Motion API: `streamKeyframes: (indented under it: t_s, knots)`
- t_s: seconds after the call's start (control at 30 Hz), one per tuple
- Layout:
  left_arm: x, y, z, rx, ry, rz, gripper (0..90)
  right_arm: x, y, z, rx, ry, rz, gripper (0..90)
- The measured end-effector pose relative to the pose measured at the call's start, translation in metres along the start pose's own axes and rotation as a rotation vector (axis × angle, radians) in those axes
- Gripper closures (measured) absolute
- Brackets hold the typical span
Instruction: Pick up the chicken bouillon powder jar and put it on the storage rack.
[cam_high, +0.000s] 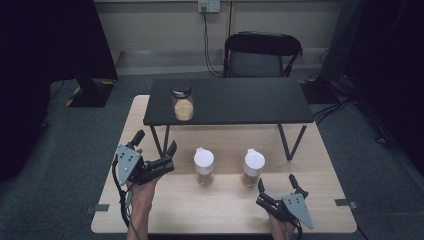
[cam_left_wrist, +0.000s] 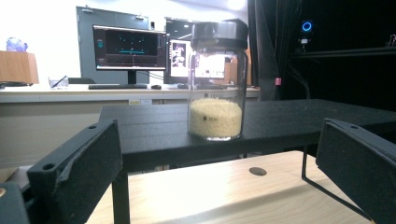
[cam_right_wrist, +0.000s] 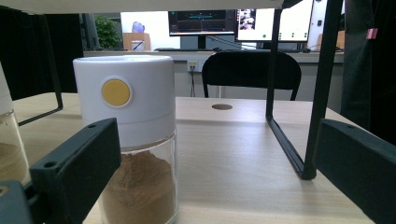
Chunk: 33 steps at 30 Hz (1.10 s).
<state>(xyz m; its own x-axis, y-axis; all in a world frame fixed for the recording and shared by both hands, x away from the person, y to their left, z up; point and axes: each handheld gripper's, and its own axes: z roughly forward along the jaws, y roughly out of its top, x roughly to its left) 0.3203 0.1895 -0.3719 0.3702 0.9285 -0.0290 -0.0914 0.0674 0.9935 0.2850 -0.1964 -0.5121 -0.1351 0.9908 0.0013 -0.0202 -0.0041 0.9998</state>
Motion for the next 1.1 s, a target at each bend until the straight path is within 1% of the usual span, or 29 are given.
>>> streamKeyframes:
  t_s: [0.3,0.67,0.77,0.83,0.97,1.1]
  knots:
    - [0.0,-0.016,-0.007,0.011,0.009,-0.004,0.0,0.0,0.0,0.0,0.0,0.0,0.0,0.0]
    - [0.0,-0.035,-0.012,0.036,0.016,-0.006,0.0,0.0,0.0,0.0,0.0,-0.001,0.0,0.0]
    - [0.0,-0.041,-0.014,0.045,0.018,-0.019,0.0,0.0,0.0,0.0,0.0,-0.001,0.0,0.0]
    - [0.0,-0.045,-0.016,0.052,0.016,-0.017,0.0,0.0,0.0,0.0,0.0,-0.001,0.0,0.0]
    - [0.0,-0.051,-0.019,0.051,0.018,-0.019,0.0,0.0,0.0,0.0,0.0,-0.001,0.0,0.0]
    - [0.0,-0.057,-0.021,0.052,0.023,-0.01,0.0,0.0,0.0,0.0,0.0,-0.001,0.0,0.0]
